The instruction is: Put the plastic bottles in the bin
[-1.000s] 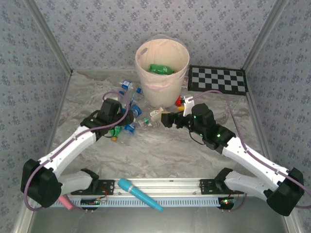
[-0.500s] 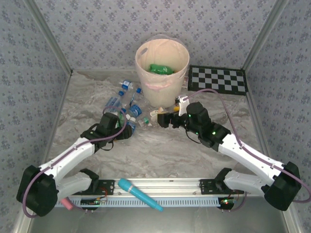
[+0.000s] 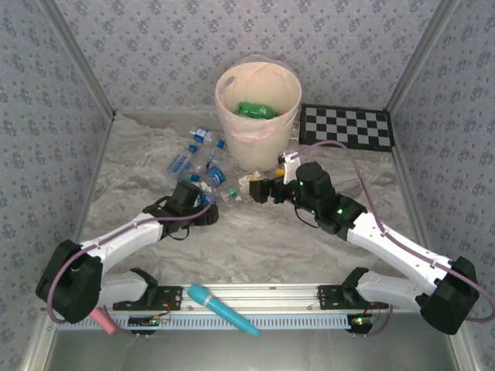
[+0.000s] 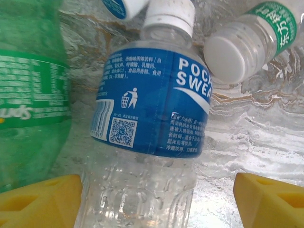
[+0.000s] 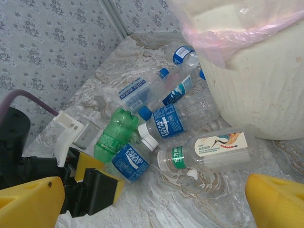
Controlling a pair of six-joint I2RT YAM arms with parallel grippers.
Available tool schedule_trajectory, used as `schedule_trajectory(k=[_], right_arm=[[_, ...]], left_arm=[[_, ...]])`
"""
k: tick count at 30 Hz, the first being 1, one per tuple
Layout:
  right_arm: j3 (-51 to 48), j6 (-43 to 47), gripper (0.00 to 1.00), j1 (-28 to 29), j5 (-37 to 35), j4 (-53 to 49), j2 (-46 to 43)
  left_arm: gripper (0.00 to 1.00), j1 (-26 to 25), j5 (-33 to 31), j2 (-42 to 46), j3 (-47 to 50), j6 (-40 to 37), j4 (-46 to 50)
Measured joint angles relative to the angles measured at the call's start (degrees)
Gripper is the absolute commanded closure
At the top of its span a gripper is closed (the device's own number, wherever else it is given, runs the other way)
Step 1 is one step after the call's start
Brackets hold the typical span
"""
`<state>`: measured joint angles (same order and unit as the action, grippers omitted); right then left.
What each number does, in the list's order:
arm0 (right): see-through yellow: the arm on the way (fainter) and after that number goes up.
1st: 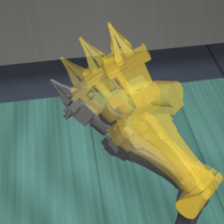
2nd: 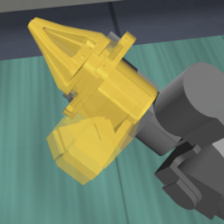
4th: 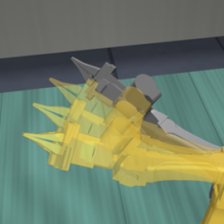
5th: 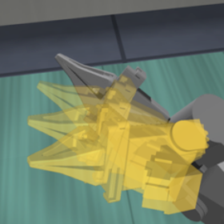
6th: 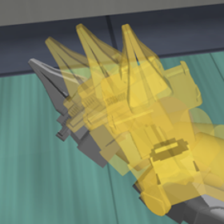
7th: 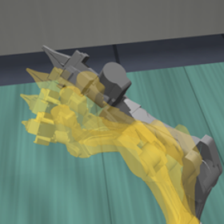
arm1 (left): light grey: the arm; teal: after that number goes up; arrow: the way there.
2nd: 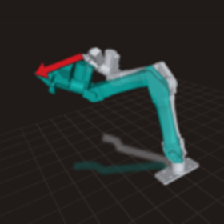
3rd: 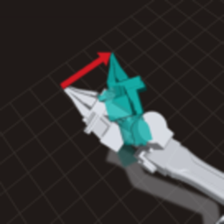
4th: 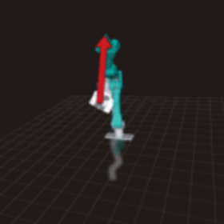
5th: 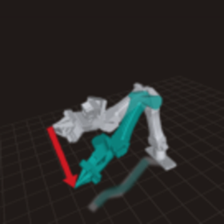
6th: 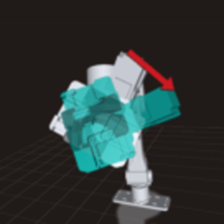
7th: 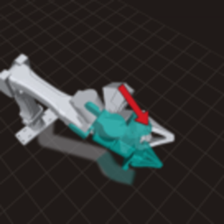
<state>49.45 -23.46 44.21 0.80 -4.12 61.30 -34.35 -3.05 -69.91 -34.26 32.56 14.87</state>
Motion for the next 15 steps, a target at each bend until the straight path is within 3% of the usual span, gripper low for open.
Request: schedule_trajectory(k=[6,15], right_arm=[[0.0,0.0,0.00,0.1,0.0,0.0,0.0],[0.0,0.0,0.00,0.1,0.0,0.0,0.0]], left_arm=[[0.17,-2.1,-1.1,-3.9,0.0,0.0,-1.2],[0.34,-2.2,-2.6,-6.4,0.0,0.1,-1.6]])
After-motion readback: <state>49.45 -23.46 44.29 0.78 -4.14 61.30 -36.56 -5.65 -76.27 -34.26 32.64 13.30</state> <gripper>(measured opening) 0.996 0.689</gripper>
